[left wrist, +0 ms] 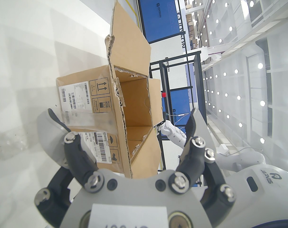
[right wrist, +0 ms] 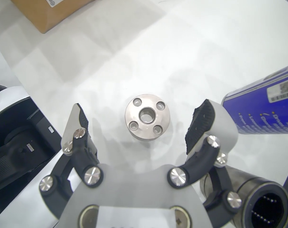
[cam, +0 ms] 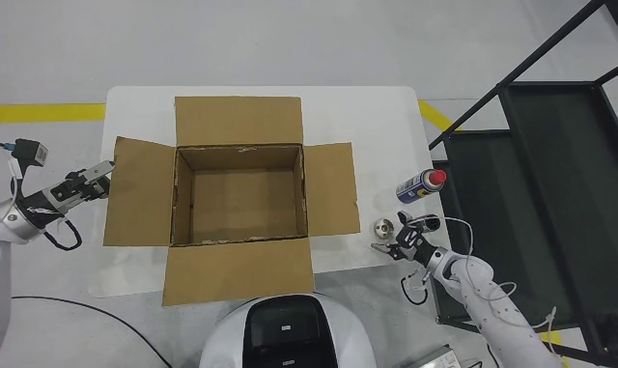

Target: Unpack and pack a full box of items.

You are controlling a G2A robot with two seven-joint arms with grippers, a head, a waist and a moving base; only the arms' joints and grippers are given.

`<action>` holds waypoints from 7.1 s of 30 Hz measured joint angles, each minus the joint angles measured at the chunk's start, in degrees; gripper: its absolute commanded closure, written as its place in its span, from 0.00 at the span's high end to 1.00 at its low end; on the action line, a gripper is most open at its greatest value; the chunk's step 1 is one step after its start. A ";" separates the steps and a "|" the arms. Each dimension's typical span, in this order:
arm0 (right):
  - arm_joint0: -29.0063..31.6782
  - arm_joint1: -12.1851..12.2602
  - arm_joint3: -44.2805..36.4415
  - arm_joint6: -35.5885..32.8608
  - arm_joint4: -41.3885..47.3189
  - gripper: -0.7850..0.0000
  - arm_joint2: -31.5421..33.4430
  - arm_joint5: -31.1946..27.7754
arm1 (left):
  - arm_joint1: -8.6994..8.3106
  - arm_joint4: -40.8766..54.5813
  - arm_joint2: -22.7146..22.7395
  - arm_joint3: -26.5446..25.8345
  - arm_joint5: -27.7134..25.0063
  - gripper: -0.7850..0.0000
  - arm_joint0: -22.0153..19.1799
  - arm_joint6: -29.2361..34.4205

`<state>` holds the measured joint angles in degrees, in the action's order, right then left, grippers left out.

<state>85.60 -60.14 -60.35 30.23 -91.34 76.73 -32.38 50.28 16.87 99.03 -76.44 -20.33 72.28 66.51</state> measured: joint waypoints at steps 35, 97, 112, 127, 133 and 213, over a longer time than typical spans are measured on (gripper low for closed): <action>0.49 -0.77 0.61 2.18 -3.15 0.00 -3.30 13.73 | 0.00 0.00 0.00 0.00 0.00 1.00 0.00 0.00; -6.75 1.32 -43.90 -26.29 5.38 0.00 -3.88 -12.27 | 0.00 0.00 0.00 0.00 0.00 1.00 0.00 0.00; -41.29 -8.09 -21.89 -33.02 8.59 0.00 -34.90 -15.04 | 0.00 0.00 0.00 0.00 0.00 1.00 0.00 0.00; -54.12 -18.74 2.39 -27.55 5.40 0.00 -50.60 -11.44 | 0.00 0.00 0.00 0.00 0.00 1.00 0.00 0.00; -55.88 -22.27 9.49 -25.34 4.02 0.13 -53.86 -10.80 | 0.00 0.00 0.00 0.00 0.00 1.00 0.00 0.00; 8.15 -1.73 -48.58 -23.31 6.07 1.00 10.75 -5.69 | 0.00 0.00 0.00 0.00 0.00 1.00 0.00 0.00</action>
<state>93.75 -61.87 -108.92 6.91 -85.28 87.48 -38.06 50.28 16.87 99.03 -76.44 -20.33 72.28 66.51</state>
